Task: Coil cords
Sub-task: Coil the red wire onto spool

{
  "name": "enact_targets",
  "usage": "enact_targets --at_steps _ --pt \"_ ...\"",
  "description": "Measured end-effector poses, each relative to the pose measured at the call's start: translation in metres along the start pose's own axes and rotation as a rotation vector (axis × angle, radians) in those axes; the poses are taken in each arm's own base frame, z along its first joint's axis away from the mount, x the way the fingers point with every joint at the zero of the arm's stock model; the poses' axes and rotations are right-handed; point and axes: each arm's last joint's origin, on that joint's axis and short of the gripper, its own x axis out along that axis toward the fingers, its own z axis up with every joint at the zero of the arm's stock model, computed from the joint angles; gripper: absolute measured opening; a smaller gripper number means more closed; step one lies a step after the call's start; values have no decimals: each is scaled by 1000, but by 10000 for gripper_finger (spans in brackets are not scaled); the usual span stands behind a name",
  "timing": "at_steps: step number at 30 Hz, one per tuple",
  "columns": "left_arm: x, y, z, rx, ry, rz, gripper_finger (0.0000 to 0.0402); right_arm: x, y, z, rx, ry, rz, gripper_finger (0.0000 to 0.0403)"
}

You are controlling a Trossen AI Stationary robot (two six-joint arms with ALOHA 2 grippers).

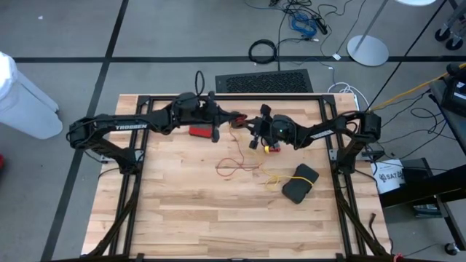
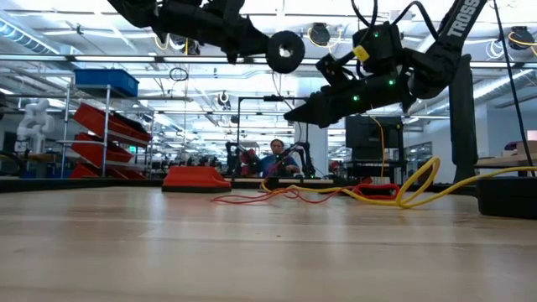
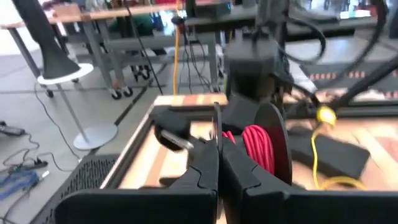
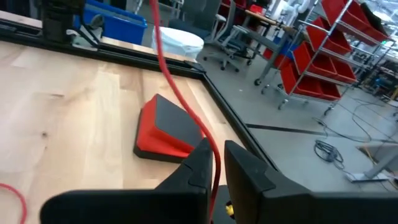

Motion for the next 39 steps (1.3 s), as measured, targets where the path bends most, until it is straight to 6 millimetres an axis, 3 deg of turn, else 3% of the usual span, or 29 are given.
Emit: enact_targets --at_steps 19,25,32,39 --pt "-6 -6 -26 109 282 -72 0 0 4 -5 15 37 88 31" --pt "-9 -7 -35 164 368 -107 0 0 4 -7 36 58 94 3" --pt "-8 -5 -40 249 436 -24 0 0 4 -6 87 56 91 1" --pt "9 -2 -59 324 510 60 0 5 2 4 139 25 82 1"
